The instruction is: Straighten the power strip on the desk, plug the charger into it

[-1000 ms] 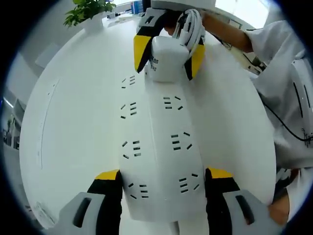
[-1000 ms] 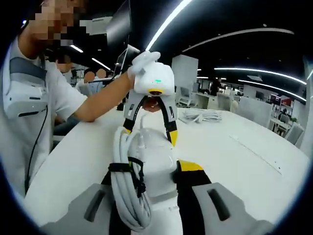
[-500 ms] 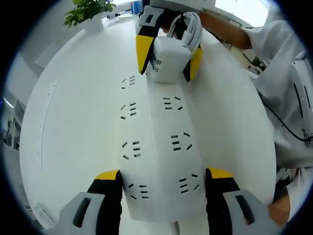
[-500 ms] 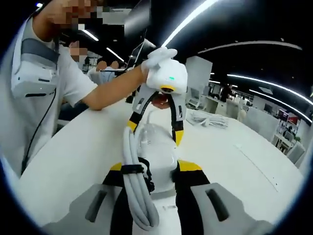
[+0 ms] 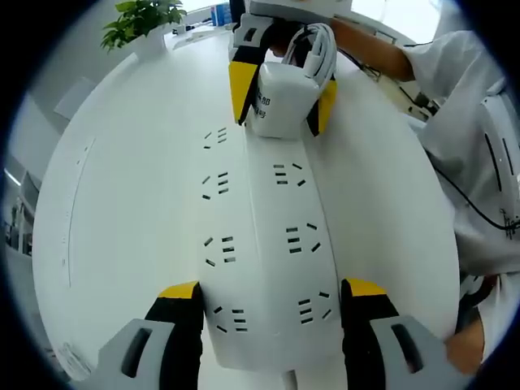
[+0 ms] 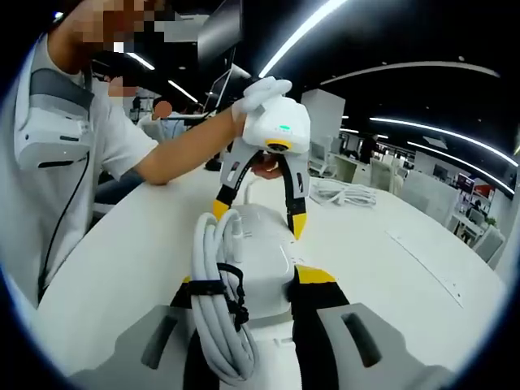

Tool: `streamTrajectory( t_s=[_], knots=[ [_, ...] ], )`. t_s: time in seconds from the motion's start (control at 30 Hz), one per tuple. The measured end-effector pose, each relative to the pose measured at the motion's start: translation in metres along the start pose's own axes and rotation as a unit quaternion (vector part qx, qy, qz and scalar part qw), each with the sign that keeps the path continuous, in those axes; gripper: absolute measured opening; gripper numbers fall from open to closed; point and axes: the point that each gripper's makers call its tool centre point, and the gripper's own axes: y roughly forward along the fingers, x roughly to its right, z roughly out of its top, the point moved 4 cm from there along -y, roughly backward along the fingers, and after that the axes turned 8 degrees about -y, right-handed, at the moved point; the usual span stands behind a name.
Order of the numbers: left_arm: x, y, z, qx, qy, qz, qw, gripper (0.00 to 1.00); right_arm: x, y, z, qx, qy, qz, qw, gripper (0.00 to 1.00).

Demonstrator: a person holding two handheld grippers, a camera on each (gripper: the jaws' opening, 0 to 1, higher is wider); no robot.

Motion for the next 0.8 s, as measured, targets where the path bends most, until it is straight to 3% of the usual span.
streamTrajectory(
  t_s=[0.47,0.67,0.8],
  knots=[
    [0.002,0.0,0.002,0.005,0.005,-0.003,1.0,0.69,-0.005,-0.003,0.002,-0.015,-0.001,-0.018,0.9997,0.29],
    [0.002,0.0,0.001,0.009,0.003,-0.003,1.0,0.69,-0.005,-0.003,0.005,-0.053,-0.014,-0.015,0.9984,0.31],
    [0.001,0.0,0.001,0.01,0.003,-0.003,0.9999,0.69,-0.001,-0.012,0.007,-0.077,-0.02,-0.032,0.9963,0.48]
  ],
)
